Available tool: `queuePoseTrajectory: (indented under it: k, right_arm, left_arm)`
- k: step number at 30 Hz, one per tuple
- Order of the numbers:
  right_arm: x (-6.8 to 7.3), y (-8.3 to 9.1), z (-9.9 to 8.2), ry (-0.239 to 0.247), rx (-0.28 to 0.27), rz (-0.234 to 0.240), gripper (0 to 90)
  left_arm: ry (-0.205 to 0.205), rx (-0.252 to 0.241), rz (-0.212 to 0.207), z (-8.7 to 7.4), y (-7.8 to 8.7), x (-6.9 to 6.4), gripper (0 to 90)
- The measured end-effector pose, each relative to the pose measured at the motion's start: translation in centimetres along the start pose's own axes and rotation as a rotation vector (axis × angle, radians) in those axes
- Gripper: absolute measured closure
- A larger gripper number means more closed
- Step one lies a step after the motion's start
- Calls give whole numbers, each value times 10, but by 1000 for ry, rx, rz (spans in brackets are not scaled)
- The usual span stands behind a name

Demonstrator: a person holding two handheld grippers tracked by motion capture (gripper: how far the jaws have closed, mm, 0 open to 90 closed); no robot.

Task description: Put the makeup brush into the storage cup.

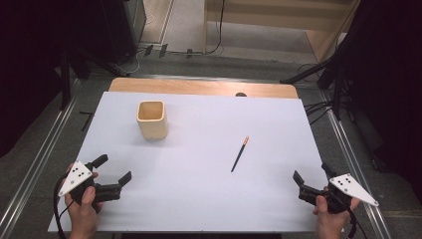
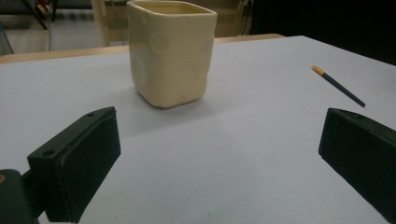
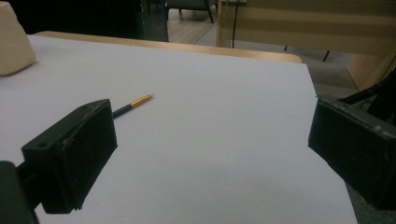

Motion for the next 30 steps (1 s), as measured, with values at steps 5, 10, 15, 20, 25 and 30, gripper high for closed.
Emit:
queuePoseTrajectory:
  k: [5, 10, 15, 20, 25, 30]
  right_arm:
    - [7, -4, -1, 25, 19, 14, 17]
    - [15, -9, 2, 32, 29, 24, 17]
    - [22, -14, 9, 1, 29, 46, 17]
    - [29, -25, 14, 31, 76, 59, 20]
    - [33, -34, 21, 4, 113, 71, 29]
    - [39, -45, 24, 24, 158, 75, 35]
  left_arm:
    - [-23, 12, 4, -2, 0, -3, 0]
    - [-26, 4, -2, -2, 0, -6, 0]
    - [-40, 13, -1, -4, -1, -6, 0]
    - [-47, 16, 1, -5, -1, -7, 0]
    - [-54, 16, 0, -5, 0, -8, 0]
    - [-68, 26, 2, -7, -1, -10, 0]
Point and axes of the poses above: each handheld gripper's, and its own axes: y roughly backward along the jaws, z roughly out of its top, x roughly to its left, the point moved 9 cm from there along -y, roughly forward along the jaws, and after that the axes turned 12 degrees about y, right-handed, at the moved point
